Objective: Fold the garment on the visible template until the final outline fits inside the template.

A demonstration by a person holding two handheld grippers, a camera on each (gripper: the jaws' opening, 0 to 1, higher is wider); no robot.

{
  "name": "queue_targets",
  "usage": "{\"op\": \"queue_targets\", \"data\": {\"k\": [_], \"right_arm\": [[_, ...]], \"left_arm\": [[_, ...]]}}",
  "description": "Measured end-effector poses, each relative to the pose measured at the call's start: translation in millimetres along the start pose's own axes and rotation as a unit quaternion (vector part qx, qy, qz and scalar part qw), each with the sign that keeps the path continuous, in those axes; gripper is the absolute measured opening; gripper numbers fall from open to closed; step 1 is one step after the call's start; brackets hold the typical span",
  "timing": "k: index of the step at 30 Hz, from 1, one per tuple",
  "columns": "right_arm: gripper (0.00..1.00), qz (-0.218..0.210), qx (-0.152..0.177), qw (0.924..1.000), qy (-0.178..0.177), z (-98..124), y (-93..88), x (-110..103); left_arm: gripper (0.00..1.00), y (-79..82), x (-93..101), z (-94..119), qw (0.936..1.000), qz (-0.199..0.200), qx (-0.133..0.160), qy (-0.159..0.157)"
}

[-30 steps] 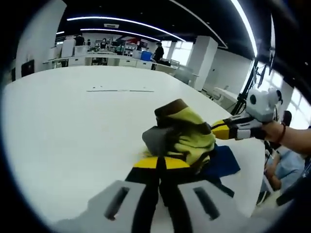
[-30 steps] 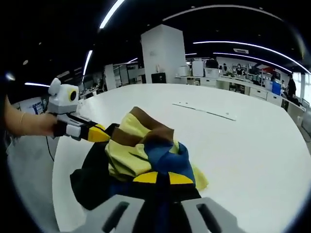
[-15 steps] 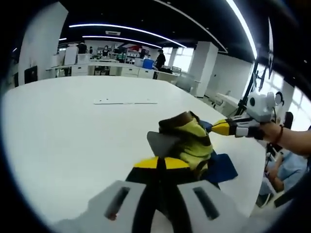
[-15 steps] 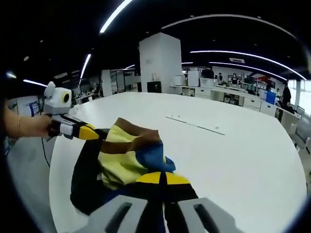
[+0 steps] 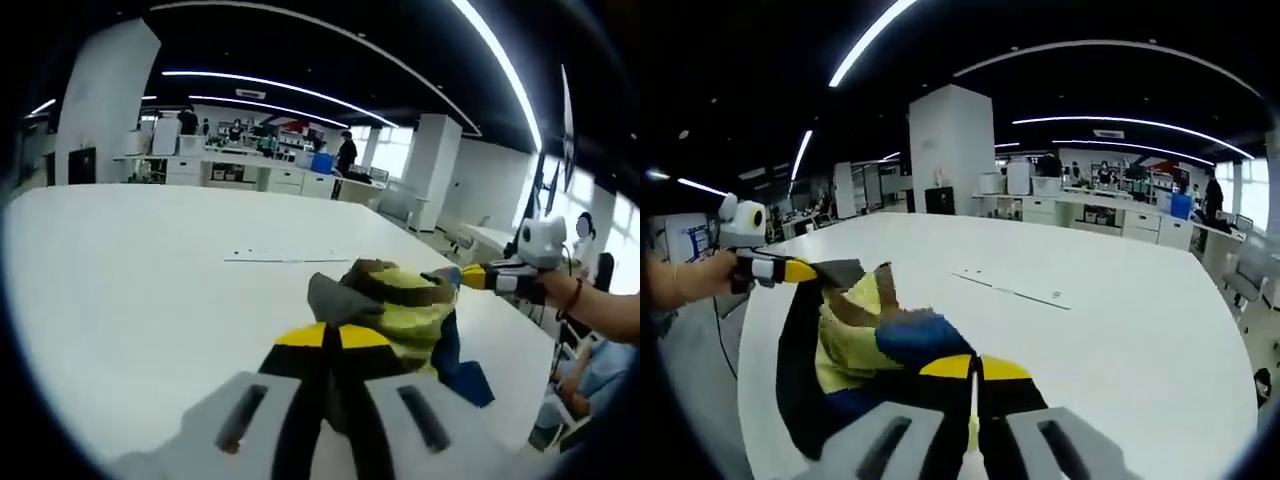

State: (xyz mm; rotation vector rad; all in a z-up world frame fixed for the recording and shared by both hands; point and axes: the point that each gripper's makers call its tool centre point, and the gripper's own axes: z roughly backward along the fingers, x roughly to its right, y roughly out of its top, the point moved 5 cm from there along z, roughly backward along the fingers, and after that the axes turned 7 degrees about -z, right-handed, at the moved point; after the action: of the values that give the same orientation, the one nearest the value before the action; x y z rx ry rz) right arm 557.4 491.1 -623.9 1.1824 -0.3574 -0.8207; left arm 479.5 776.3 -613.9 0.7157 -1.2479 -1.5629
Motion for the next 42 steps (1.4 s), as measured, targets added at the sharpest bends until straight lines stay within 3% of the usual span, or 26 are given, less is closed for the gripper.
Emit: {"op": "queue_targets", "data": {"k": [11, 18, 24, 29, 34, 36, 42], "right_arm": [[0.0, -0.006, -0.014, 0.9998, -0.015, -30.2, 20.0, 29.6], [0.0, -0.049, -0.011, 0.9981, -0.035, -54.7, 22.5, 52.1], [0.0, -0.089, -0.011, 0.9944, -0.057, -73.0, 18.5, 67.6], [0.0, -0.107, -0.029, 0.9912, -0.072, -89.0, 7.5, 80.4], [0.0, -0.134, -0.079, 0.9834, -0.093, -98.4, -21.2, 85.9], [0.0, -0.134, -0.096, 0.9815, -0.098, -100.4, -32.0, 87.5], [0.0, -0.145, -0.121, 0.9766, -0.104, -108.5, -49.4, 92.3]], "left_arm": [[0.0, 20.8, -25.9, -27.2, 0.9998, -0.014, -0.001, 0.013], [0.0, 23.0, -40.5, -55.0, 0.9997, -0.01, -0.005, 0.019], [0.0, 9.1, -52.7, -79.4, 0.9995, -0.002, -0.025, 0.02], [0.0, -5.4, -63.6, -95.2, 0.9984, 0.018, -0.048, 0.025], [0.0, -27.6, -69.4, -107.8, 0.9949, 0.021, -0.094, 0.03], [0.0, -31.9, -70.5, -110.1, 0.9944, 0.022, -0.099, 0.03], [0.0, -51.0, -77.3, -113.9, 0.9892, 0.022, -0.14, 0.037]]}}
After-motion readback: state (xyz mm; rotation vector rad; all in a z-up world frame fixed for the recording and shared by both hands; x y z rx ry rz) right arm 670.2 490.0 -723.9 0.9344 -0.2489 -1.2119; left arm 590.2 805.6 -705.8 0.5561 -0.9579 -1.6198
